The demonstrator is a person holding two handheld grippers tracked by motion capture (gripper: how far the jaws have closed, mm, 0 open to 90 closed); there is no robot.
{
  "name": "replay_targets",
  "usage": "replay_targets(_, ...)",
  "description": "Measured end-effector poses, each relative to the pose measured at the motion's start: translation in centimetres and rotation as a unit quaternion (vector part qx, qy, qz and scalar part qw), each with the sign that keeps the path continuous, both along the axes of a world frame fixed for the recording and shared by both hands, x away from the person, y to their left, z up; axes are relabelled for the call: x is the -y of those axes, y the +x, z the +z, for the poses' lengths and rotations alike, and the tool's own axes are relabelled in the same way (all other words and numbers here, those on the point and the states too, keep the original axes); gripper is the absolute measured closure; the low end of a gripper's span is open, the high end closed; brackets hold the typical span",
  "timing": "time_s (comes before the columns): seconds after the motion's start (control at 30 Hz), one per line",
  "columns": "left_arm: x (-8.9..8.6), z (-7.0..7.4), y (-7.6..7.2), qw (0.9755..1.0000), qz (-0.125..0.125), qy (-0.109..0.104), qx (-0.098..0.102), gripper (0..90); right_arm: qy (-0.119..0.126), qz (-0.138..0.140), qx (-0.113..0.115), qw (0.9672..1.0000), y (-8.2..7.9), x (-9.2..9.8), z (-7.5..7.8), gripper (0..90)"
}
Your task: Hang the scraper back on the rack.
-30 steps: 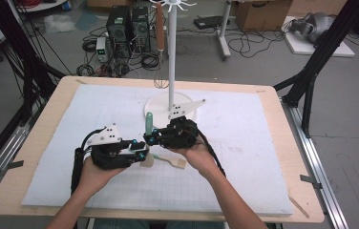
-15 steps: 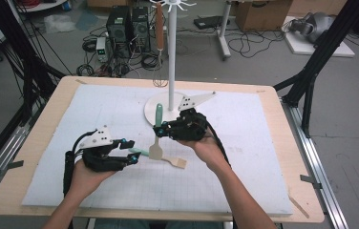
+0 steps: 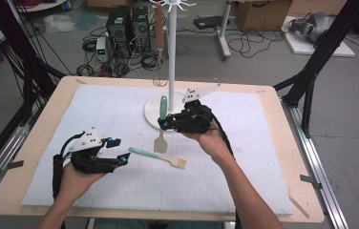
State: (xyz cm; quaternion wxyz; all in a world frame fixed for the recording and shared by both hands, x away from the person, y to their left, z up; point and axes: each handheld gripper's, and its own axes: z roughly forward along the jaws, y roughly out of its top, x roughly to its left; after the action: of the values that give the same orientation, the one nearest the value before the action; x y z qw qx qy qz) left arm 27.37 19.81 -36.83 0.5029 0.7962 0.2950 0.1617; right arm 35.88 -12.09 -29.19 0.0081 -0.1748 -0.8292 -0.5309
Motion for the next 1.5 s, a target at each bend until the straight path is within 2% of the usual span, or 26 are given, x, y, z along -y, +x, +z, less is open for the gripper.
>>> replay_targets(0.03, -0.2, 0.0, 0.1, 1.0, 0.002, 0.005, 0.001, 35.8, -0.002, 0.001, 0.002, 1.0, 0.1, 0.0, 0.2, 83.8)
replay_targets(0.37, -1.5, -0.2, 0.2, 0.9997, 0.024, 0.0, 0.002, 31.5, -0.008, -0.003, 0.008, 0.9999, 1.4, 0.3, 1.4, 83.8)
replay_targets(1.1, -2.1, -0.5, 0.0, 0.9993, 0.038, 0.002, 0.006, 30.3, -0.014, -0.01, 0.026, 0.9995, 3.1, 0.0, 4.7, 83.8)
replay_targets(1.5, -2.1, -0.5, 0.2, 0.9992, 0.039, 0.002, 0.009, 30.3, -0.012, -0.021, 0.034, 0.9991, 4.3, 0.6, 6.5, 83.8)
